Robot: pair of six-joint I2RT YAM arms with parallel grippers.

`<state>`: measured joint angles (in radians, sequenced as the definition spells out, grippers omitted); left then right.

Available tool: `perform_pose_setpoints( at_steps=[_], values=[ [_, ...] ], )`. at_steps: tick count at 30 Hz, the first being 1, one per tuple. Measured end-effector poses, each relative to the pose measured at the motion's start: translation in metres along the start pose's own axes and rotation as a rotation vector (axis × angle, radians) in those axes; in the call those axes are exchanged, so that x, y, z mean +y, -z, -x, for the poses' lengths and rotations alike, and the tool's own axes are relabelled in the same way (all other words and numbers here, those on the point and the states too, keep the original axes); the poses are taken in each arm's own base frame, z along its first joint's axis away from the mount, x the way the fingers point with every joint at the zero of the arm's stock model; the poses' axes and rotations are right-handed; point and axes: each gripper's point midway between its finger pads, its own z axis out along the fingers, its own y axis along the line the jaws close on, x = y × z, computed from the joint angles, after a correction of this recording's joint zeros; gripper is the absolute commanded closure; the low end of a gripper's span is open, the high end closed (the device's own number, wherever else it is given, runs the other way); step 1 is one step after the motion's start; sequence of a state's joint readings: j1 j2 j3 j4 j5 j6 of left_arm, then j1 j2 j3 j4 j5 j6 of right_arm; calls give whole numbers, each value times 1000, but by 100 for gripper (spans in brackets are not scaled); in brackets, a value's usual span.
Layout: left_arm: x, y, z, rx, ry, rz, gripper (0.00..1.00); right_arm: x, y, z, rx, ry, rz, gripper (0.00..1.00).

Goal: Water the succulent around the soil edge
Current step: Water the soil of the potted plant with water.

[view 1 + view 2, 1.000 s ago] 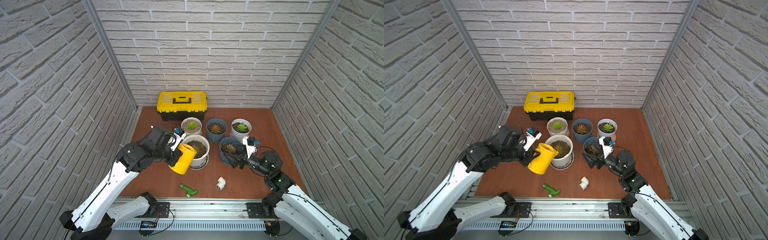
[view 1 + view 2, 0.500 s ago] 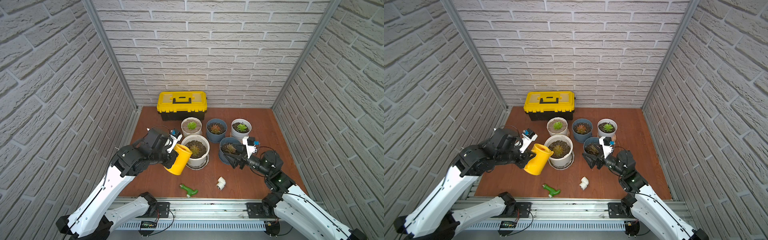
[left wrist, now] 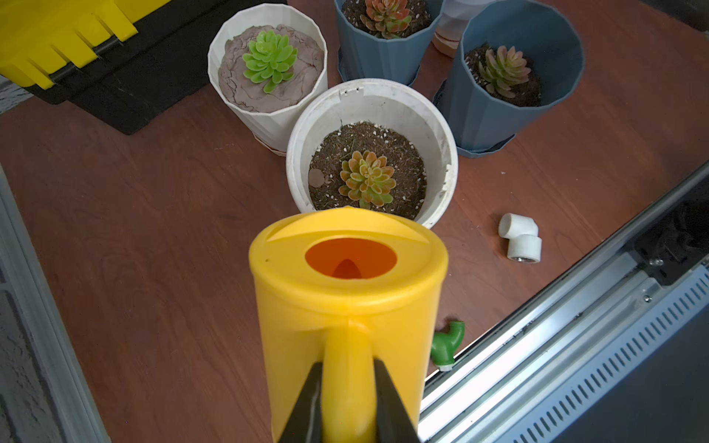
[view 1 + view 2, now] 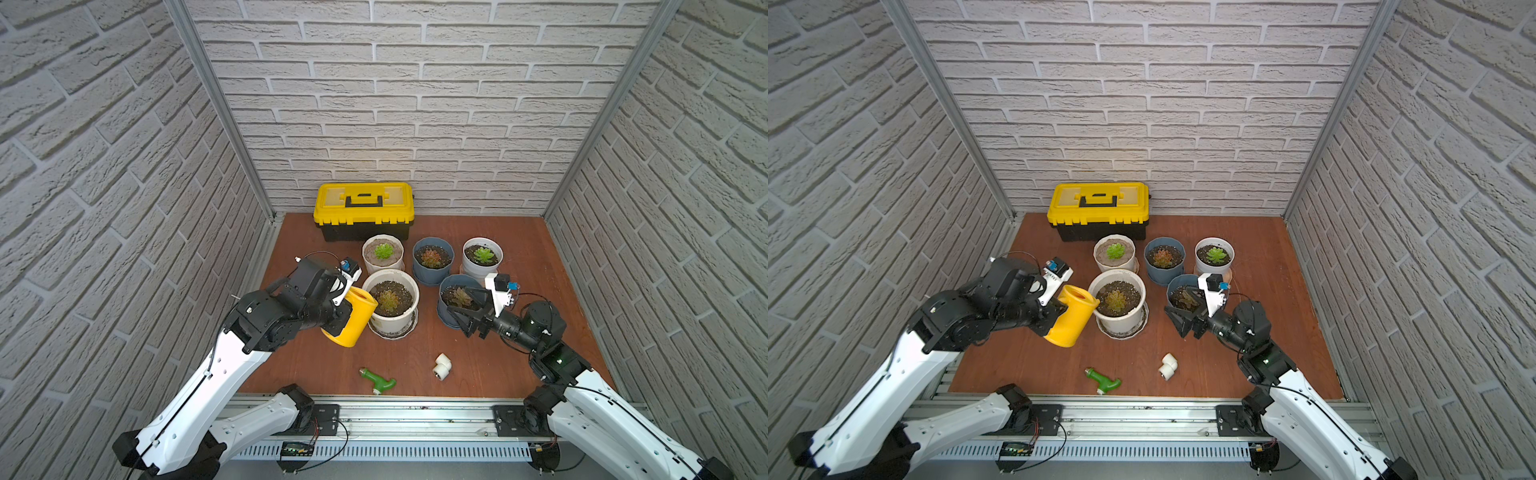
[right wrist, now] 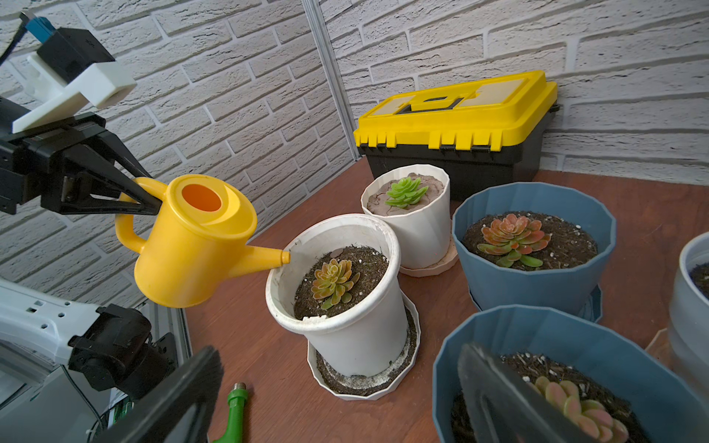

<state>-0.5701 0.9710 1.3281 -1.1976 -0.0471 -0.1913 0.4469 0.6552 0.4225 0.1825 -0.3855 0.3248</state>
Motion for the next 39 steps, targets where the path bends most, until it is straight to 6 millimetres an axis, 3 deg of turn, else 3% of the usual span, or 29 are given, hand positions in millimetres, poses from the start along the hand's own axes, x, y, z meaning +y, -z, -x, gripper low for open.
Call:
perform_pose_setpoints(
  at_steps=[10, 25, 39],
  values=[
    [11, -5, 6, -6, 1, 38, 100, 0, 0, 0, 0, 0, 0, 0],
    [28, -29, 36, 1, 1, 72, 100, 0, 0, 0, 0, 0, 0, 0],
    [23, -45, 62, 23, -19, 27, 100, 0, 0, 0, 0, 0, 0, 0]
  ],
)
